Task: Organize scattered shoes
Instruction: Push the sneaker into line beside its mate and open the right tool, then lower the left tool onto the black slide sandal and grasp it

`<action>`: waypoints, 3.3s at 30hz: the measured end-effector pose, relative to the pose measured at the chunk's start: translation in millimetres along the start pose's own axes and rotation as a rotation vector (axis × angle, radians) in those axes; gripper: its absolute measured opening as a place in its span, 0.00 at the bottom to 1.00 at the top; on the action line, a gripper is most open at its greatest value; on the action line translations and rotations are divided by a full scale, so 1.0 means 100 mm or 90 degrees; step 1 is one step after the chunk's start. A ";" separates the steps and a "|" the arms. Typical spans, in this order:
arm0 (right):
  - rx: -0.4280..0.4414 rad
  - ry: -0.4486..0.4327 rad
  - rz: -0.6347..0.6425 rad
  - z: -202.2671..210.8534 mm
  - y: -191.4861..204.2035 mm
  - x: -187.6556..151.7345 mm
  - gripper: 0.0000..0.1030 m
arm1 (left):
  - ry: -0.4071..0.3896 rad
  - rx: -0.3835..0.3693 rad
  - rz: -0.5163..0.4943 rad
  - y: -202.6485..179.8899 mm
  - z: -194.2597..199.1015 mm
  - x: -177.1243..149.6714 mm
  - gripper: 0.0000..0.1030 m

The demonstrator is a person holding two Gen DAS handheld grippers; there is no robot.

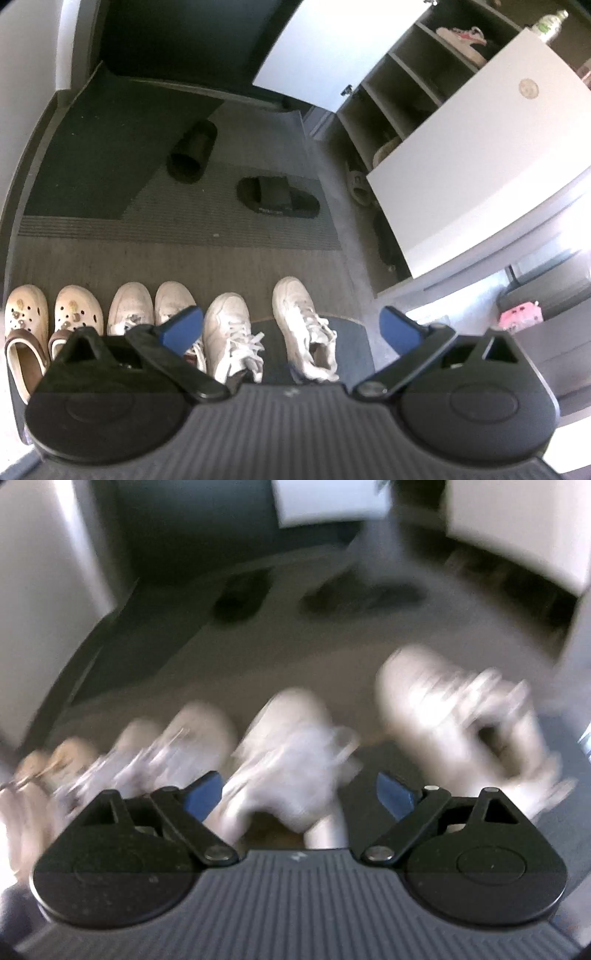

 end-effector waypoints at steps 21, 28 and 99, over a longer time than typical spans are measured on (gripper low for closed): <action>-0.044 0.259 -0.012 -0.94 -0.67 -0.21 0.34 | 0.009 0.019 0.091 0.52 0.03 0.18 1.00; -0.009 0.267 0.016 -0.91 -0.62 -0.15 0.18 | -0.022 0.021 0.078 0.53 0.17 0.25 1.00; 0.299 0.292 -0.274 -0.13 0.71 2.23 0.88 | -0.194 -0.240 0.520 2.91 -5.62 3.01 0.81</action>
Point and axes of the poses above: each gripper's, at about its wrist camera, not at the fingertips, and z roughly against the way its jaws point, y to its left, x to its top, the point moved 8 cm from there along -z, roughly the way its jaws point, and after that the axes turned 6 degrees about z, right-handed, at the moved point
